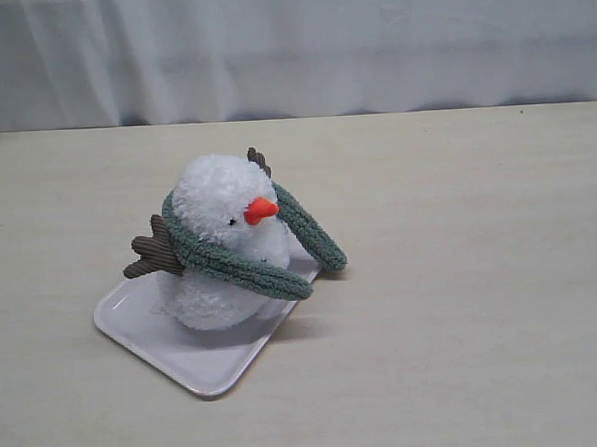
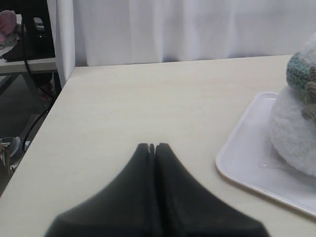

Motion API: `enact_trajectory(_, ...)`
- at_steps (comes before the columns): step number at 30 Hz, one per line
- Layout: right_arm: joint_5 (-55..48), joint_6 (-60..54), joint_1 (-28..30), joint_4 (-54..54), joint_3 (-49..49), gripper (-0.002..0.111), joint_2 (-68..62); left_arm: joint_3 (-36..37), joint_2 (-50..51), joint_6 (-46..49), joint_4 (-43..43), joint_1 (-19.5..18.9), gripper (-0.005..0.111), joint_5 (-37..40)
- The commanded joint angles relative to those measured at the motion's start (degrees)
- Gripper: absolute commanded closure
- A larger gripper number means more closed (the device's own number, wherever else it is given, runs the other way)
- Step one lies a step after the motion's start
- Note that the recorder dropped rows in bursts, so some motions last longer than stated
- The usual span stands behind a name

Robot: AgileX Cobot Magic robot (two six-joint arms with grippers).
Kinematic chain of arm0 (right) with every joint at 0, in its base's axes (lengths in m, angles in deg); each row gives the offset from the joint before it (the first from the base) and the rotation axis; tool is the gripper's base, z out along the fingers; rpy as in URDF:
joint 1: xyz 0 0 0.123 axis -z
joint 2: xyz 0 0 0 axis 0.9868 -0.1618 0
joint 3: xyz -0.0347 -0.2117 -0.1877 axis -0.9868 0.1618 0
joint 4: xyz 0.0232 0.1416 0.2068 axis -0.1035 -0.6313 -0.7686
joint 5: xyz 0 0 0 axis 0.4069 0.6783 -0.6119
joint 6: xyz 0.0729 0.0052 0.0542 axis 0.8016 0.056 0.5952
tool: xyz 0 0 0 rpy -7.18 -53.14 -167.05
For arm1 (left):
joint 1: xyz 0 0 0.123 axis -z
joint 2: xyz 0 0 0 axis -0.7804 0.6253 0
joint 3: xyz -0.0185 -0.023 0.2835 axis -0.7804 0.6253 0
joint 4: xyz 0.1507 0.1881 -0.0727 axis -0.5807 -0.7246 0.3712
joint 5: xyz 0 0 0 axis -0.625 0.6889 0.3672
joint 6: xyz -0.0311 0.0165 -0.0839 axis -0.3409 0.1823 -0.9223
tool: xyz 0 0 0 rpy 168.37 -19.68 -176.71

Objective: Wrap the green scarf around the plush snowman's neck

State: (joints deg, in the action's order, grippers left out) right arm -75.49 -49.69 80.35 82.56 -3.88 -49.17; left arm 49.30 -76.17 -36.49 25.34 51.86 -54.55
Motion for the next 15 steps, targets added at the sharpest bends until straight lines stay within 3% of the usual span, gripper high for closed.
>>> enact_trajectory(1, -0.1, -0.12, 0.2, 0.38, 0.15, 0.104, 0.21, 0.18, -0.1, 0.08, 0.2, 0.15, 0.107, -0.89)
enact_trajectory(15, 0.62, -0.12, 0.2, -2.92, 0.15, 0.104, 0.21, 0.18, -0.1, 0.08, 0.1, 0.15, 0.107, -0.89)
